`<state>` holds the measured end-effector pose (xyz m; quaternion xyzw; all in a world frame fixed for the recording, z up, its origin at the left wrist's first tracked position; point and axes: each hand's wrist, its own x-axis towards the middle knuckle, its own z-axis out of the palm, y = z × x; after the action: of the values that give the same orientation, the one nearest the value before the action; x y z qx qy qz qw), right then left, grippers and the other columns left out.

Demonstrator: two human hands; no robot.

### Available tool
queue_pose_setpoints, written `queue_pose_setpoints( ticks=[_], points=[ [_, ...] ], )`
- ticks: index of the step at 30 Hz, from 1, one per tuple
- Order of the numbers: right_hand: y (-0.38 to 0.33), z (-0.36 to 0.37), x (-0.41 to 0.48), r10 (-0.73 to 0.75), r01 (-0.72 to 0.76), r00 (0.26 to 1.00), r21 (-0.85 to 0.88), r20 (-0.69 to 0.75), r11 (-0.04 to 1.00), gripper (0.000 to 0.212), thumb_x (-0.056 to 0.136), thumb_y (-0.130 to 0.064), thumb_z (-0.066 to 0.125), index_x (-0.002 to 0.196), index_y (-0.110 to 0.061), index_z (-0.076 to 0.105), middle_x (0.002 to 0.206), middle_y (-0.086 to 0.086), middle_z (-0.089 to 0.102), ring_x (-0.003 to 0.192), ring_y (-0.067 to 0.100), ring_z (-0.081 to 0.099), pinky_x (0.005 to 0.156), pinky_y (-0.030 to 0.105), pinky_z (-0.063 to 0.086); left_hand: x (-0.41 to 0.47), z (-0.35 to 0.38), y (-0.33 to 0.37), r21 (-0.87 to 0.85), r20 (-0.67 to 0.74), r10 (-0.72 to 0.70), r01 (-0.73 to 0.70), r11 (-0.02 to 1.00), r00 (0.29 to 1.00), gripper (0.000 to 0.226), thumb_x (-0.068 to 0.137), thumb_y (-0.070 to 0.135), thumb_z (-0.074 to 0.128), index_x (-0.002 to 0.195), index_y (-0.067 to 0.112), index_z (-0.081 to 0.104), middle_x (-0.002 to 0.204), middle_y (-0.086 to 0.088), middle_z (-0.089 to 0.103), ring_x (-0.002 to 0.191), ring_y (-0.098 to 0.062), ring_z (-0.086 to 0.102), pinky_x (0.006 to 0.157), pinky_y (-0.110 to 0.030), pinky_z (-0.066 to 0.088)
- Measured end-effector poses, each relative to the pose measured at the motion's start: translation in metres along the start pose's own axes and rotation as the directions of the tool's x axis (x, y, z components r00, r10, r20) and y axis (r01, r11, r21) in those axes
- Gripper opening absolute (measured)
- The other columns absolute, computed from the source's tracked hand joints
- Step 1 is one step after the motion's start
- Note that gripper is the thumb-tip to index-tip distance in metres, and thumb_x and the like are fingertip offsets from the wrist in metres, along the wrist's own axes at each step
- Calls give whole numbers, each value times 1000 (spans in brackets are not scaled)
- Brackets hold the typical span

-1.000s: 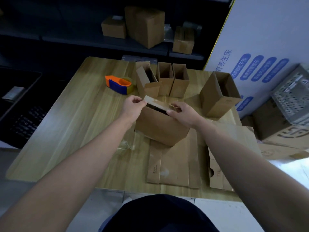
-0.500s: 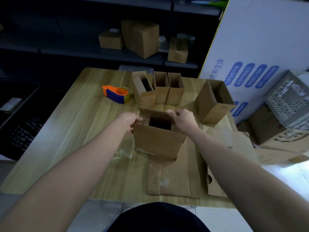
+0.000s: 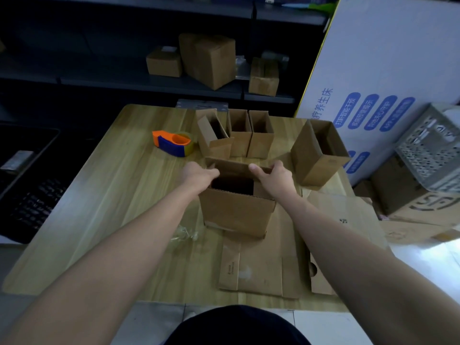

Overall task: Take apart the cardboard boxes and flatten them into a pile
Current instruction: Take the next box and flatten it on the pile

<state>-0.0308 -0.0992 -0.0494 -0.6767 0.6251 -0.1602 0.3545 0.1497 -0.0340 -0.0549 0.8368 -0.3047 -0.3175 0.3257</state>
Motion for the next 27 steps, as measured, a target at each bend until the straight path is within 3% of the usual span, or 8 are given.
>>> queue_pose_setpoints(
  ticks=[4, 10, 13, 16, 20, 23, 25, 27],
  points=[
    [5, 1, 1, 51, -52, 998, 23, 27, 998, 85, 75, -29, 81, 138, -13, 26, 131, 16, 47, 115, 32, 54, 81, 34, 52, 4, -4, -11, -308, -52, 2, -18, 951, 999, 27, 92, 28, 54, 72, 10, 59, 71, -9, 58, 70, -29, 58, 65, -38, 48],
    [-11, -2, -3, 56, -59, 998, 123, 30, 991, 78, 80, -12, 71, 140, -11, 22, 110, 12, 51, 98, 27, 58, 74, 33, 55, -1, 0, -5, -370, -128, 49, -94, 924, 991, 27, 98, 22, 46, 74, 17, 57, 73, -2, 54, 66, -15, 51, 62, -29, 44],
    [-23, -6, -7, -20, 14, 999, 142, 41, 990, 61, 84, -5, 61, 138, -10, 32, 109, 11, 55, 95, 25, 61, 76, 34, 57, 1, -2, 2, -505, -151, -22, -58, 861, 988, 21, 100, 22, 43, 95, 13, 61, 81, 0, 58, 79, -16, 59, 73, -32, 54],
    [-28, -5, -12, -113, 103, 977, 65, 179, 993, 44, 86, 1, 55, 129, -8, 52, 116, 10, 59, 104, 23, 60, 85, 32, 55, 4, 2, 0, -652, -41, -93, 44, 757, 995, 24, 99, 29, 44, 109, 14, 59, 92, -2, 62, 95, -24, 63, 83, -42, 55],
    [-29, -1, -22, -131, 132, 900, 27, 416, 991, 40, 82, 2, 54, 119, -8, 65, 110, 7, 64, 107, 20, 57, 80, 25, 45, -2, 15, -4, -630, 326, -66, 269, 729, 943, 60, 80, 60, 61, 120, 15, 52, 107, -7, 64, 92, -28, 62, 68, -43, 54],
    [-20, 5, -28, -79, 37, 821, 84, 566, 996, 39, 82, 0, 57, 118, -10, 66, 113, 3, 63, 109, 18, 55, 88, 26, 42, 2, 31, -14, -626, 283, -145, 296, 722, 948, 44, 83, 11, 67, 122, 1, 50, 112, -22, 63, 78, -29, 64, 48, -33, 52],
    [-10, 5, -26, -67, -22, 851, 162, 522, 987, 32, 89, -7, 57, 120, -10, 64, 120, 3, 61, 116, 18, 52, 94, 27, 41, 6, 31, -21, -626, 183, -181, 257, 736, 966, 41, 82, -4, 60, 121, -2, 49, 113, -23, 62, 80, -30, 61, 58, -34, 51],
    [3, 1, -17, -19, -25, 938, 121, 347, 992, 39, 92, -15, 57, 130, -9, 57, 130, 6, 55, 122, 23, 49, 97, 31, 40, 10, 24, -26, -620, 166, -191, 253, 743, 967, 37, 86, -2, 60, 122, 0, 50, 114, -16, 61, 90, -28, 59, 72, -37, 49]
  ],
)
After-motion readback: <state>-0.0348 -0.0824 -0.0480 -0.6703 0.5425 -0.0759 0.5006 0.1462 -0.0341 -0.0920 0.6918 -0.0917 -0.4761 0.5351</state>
